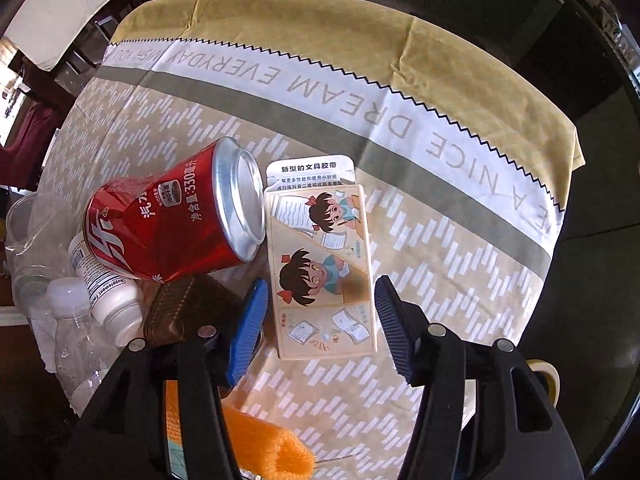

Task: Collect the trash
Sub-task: 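Grasp the cartoon-printed tape box with the right gripper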

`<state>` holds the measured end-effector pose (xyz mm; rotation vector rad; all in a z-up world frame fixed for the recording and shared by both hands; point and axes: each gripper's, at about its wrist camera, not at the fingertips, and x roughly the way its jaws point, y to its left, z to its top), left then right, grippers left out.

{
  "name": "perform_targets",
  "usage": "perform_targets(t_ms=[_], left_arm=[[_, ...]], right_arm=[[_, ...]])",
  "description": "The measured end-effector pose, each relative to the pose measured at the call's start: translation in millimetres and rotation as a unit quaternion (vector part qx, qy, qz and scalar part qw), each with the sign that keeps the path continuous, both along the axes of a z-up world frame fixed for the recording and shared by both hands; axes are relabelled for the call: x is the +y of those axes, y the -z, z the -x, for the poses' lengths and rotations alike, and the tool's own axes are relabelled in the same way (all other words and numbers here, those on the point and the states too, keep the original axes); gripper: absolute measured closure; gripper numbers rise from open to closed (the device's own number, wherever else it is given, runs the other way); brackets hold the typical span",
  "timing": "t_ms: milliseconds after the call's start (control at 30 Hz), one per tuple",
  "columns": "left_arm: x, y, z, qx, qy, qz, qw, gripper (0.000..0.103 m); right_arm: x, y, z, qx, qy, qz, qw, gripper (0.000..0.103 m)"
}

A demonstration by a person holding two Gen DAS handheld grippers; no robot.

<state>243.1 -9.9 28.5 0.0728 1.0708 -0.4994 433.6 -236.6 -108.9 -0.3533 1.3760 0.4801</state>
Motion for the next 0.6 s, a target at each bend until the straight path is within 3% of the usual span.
perform_targets(t_ms=[400,600], left_arm=[[-5.1,10.1,-2.8,0.018,0.007,0.000,0.9998,0.028],[-10.0,9.4,-1.2,0.021,0.006,-0.010,0.9997,0.026]], right_arm=[[15.5,22.4,-9.1,0.006,-0.007,0.028,1.000,0.041],[8.2,22.7,-8.1,-0.003,-0.001,0.017,1.000,0.045]])
